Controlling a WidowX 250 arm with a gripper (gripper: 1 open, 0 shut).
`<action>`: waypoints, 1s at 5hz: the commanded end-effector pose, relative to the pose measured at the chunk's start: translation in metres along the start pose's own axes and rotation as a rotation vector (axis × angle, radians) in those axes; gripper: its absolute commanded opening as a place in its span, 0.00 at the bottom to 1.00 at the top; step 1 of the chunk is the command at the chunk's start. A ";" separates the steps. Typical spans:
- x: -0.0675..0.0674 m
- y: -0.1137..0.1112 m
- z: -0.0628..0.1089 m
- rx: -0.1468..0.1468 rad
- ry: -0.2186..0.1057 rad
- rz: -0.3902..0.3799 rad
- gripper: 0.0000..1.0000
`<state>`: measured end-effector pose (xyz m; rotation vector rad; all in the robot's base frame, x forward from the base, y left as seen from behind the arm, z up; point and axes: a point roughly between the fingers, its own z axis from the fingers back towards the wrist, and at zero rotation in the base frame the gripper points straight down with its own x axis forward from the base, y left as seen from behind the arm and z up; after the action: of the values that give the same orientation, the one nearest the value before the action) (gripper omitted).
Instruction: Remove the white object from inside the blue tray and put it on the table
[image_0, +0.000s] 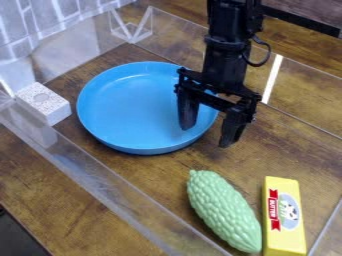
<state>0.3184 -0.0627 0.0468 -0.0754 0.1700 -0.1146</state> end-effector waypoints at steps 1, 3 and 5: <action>0.011 -0.009 0.012 0.008 -0.061 -0.026 1.00; 0.016 -0.016 0.008 0.012 -0.080 -0.044 1.00; 0.021 -0.023 0.004 0.017 -0.102 -0.059 1.00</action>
<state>0.3272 -0.0774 0.0329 -0.0641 0.1285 -0.1406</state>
